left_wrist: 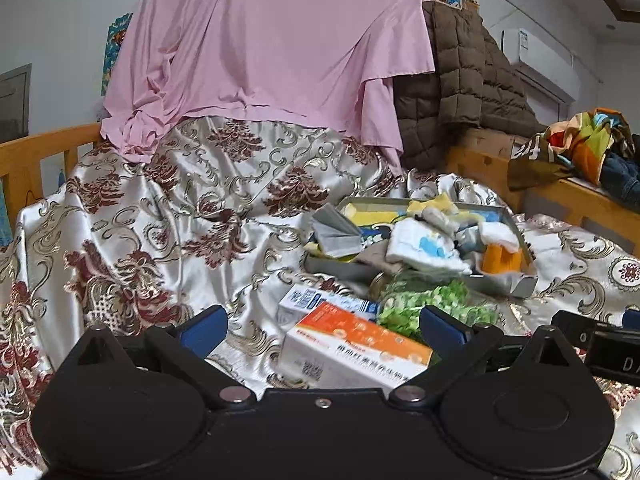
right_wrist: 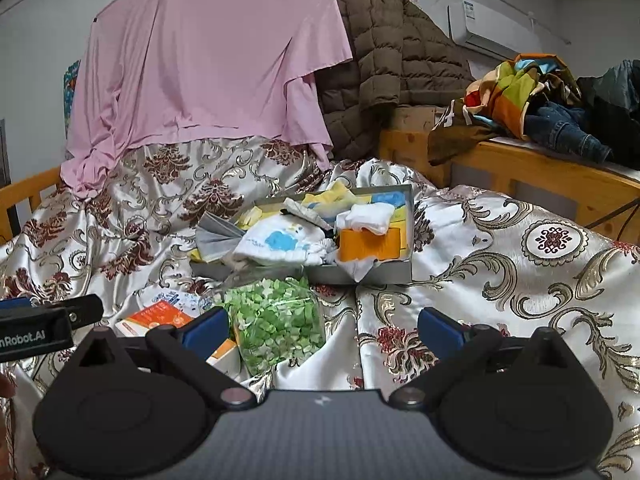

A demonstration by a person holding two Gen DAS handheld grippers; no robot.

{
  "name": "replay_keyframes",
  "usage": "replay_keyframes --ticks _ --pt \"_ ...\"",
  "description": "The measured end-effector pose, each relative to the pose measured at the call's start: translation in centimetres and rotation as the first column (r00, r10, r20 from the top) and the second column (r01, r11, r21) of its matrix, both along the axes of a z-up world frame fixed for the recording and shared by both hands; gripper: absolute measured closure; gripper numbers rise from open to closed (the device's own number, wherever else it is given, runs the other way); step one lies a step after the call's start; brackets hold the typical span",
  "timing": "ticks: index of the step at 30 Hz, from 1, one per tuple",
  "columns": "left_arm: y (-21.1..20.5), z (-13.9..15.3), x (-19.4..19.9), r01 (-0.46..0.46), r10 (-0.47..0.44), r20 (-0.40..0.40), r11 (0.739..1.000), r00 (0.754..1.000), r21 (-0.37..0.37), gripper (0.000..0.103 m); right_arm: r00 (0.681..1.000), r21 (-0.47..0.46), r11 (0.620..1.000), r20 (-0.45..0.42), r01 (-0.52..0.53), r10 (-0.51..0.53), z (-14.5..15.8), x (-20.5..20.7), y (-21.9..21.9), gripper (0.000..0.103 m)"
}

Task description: Organize soft objects

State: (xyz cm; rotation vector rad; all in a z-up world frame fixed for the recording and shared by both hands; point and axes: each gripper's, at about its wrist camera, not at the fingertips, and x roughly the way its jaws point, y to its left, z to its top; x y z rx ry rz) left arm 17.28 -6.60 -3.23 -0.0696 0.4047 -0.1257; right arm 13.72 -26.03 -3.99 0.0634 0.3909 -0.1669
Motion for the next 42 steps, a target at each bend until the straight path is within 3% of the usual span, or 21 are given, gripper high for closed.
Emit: replay_keyframes --ticks 42 --pt "0.72 -0.68 -0.15 -0.037 0.036 -0.037 0.999 0.999 -0.014 0.001 1.0 0.002 1.0 -0.024 -0.015 0.015 -0.44 0.43 0.15 0.001"
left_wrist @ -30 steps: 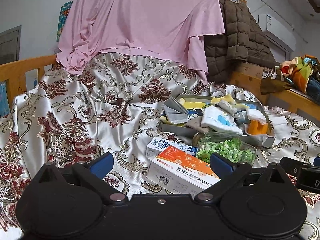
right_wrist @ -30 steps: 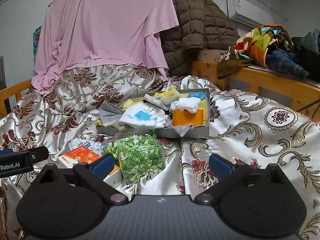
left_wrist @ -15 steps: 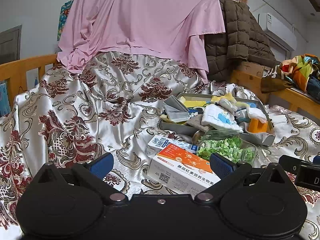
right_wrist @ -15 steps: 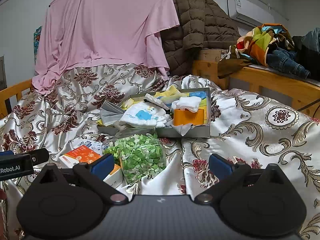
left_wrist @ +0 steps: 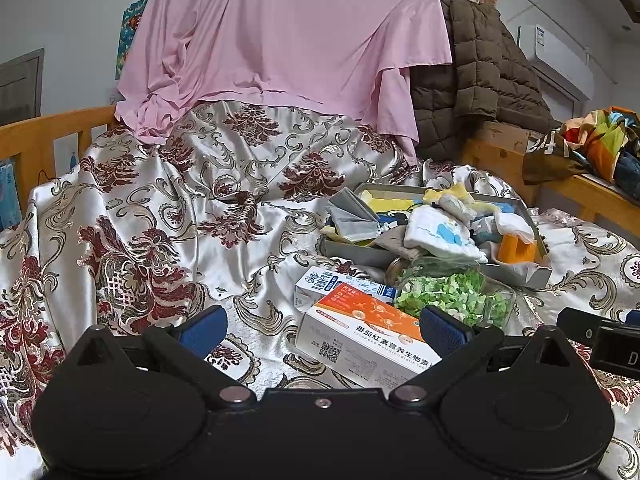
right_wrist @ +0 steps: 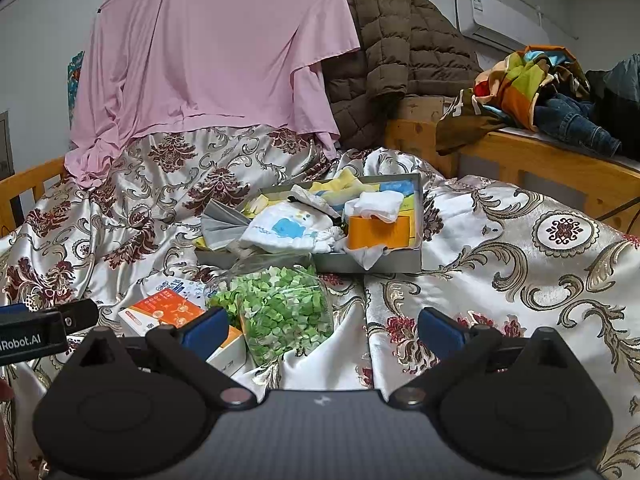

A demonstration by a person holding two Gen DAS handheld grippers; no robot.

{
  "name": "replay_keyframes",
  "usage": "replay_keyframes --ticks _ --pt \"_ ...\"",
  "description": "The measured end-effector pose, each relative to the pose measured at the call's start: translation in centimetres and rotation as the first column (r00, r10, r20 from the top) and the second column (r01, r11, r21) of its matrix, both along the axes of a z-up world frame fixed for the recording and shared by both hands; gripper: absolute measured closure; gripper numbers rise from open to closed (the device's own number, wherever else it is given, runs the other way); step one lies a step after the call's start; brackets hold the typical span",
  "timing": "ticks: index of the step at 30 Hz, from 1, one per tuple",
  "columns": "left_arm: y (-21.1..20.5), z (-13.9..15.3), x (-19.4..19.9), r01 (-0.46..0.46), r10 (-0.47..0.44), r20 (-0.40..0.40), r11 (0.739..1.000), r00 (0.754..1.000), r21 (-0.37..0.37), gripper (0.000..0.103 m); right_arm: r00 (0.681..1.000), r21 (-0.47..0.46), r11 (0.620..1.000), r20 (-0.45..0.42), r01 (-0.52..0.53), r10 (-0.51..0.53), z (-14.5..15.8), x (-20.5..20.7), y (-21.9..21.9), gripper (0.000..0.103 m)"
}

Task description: Organize soft objects

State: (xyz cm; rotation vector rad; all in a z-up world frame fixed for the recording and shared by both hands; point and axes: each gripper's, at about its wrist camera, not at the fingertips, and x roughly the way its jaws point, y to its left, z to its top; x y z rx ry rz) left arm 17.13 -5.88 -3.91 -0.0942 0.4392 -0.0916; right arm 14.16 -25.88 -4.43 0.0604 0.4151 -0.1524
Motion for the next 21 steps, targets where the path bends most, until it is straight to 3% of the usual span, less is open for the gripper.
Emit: replay_keyframes --ticks 21 --pt "0.05 -0.05 -0.03 0.0 0.0 -0.001 1.0 1.0 0.0 0.001 1.0 0.001 1.0 -0.005 -0.002 0.002 -0.26 -0.11 0.37 0.001"
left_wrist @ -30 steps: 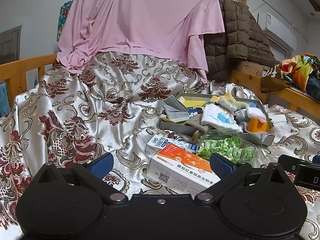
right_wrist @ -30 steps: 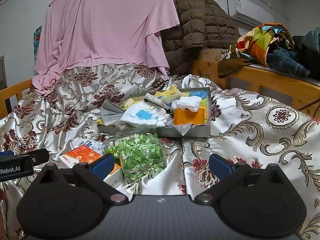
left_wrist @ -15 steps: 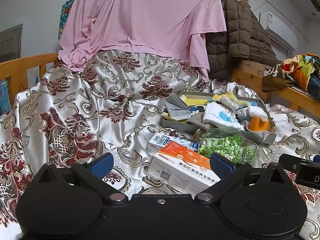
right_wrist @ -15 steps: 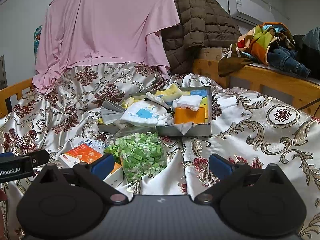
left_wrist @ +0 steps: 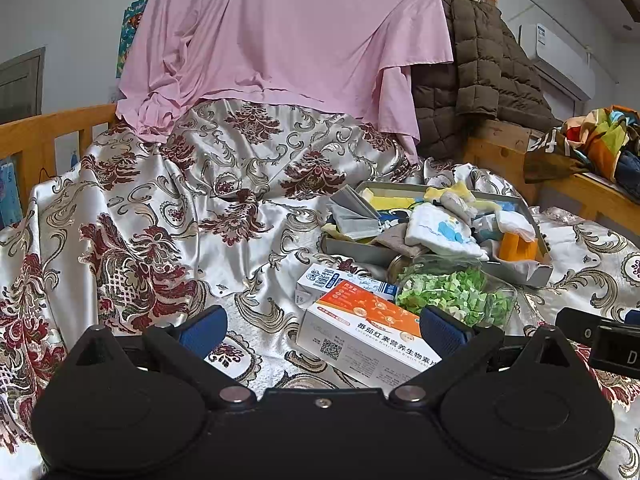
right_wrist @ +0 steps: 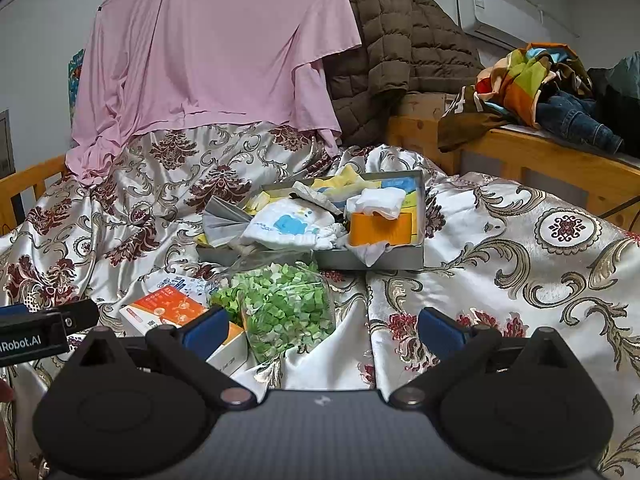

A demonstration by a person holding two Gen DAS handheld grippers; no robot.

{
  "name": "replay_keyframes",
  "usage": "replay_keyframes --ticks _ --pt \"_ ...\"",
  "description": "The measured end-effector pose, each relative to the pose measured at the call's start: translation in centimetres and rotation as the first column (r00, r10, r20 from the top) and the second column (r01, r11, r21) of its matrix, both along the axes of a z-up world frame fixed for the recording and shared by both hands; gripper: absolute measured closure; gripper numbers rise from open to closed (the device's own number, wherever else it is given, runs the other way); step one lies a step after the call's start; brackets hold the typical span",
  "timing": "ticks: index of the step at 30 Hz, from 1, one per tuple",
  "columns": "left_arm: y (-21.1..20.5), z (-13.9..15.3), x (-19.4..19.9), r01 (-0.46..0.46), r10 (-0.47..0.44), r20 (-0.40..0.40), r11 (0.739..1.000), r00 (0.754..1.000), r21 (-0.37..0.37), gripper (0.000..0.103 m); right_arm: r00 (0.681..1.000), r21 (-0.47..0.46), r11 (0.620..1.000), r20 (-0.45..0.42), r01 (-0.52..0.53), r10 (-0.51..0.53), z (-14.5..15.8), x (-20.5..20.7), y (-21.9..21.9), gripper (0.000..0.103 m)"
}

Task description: Organize soft objects

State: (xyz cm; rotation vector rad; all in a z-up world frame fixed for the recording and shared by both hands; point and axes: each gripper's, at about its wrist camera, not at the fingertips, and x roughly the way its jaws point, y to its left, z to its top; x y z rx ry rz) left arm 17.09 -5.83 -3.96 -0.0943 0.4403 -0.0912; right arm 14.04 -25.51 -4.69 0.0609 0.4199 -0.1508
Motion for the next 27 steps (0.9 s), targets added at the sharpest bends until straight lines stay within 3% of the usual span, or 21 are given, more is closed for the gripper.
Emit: replay_keyframes --ticks 27 --pt "0.05 -0.05 0.02 0.0 0.0 -0.004 1.0 1.0 -0.001 0.001 1.0 -0.001 1.0 -0.007 -0.006 0.006 -0.61 -0.14 0.64 0.0"
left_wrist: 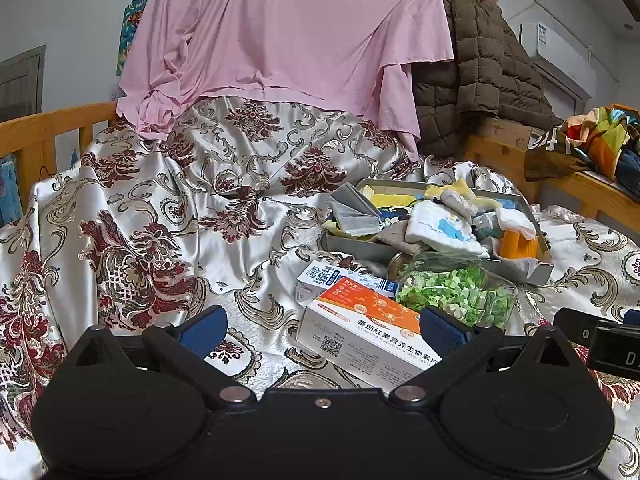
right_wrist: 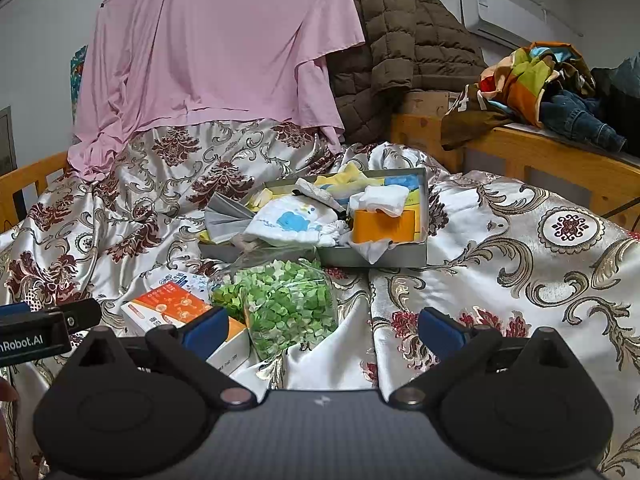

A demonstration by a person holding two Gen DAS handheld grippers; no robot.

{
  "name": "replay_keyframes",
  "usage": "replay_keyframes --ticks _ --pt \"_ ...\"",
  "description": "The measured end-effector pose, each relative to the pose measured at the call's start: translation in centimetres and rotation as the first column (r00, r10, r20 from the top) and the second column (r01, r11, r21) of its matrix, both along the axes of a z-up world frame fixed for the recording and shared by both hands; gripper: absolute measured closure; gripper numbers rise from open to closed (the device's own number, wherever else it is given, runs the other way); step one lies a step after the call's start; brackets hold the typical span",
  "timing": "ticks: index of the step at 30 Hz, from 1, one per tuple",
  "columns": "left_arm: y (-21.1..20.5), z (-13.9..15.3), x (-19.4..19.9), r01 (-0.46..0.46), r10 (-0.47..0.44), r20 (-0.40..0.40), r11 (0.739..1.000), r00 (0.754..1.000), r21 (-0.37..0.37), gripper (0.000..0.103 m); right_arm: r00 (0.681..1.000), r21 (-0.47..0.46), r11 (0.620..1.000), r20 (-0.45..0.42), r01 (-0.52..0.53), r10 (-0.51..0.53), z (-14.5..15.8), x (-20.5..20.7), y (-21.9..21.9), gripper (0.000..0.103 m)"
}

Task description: Organize soft objects

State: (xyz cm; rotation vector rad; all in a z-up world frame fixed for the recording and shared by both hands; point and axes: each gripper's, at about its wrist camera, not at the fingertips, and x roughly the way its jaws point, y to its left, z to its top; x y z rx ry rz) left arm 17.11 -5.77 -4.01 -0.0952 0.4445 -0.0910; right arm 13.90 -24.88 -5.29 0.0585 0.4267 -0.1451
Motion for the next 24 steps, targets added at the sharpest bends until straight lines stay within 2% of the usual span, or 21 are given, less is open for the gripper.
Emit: replay_keyframes --ticks 17,21,24 --pt "-0.01 -0.08 0.0 -0.003 0.003 -0.004 1.0 1.0 0.001 0.001 1.0 0.0 1.0 -0.002 0.0 0.0 0.11 0.14 -0.11 0.0" --pt "-0.25 -0.67 0.04 -0.025 0.026 -0.024 0.999 0.999 0.041 0.001 1.0 0.0 1.0 -0.003 -0.001 0.001 0.02 0.06 -0.01 0.0" --pt "-0.15 -0.85 0.13 -0.02 0.022 -0.042 0.999 0.999 0.036 0.001 1.0 0.001 1.0 -0.003 -0.001 0.001 0.09 0.12 -0.06 0.0"
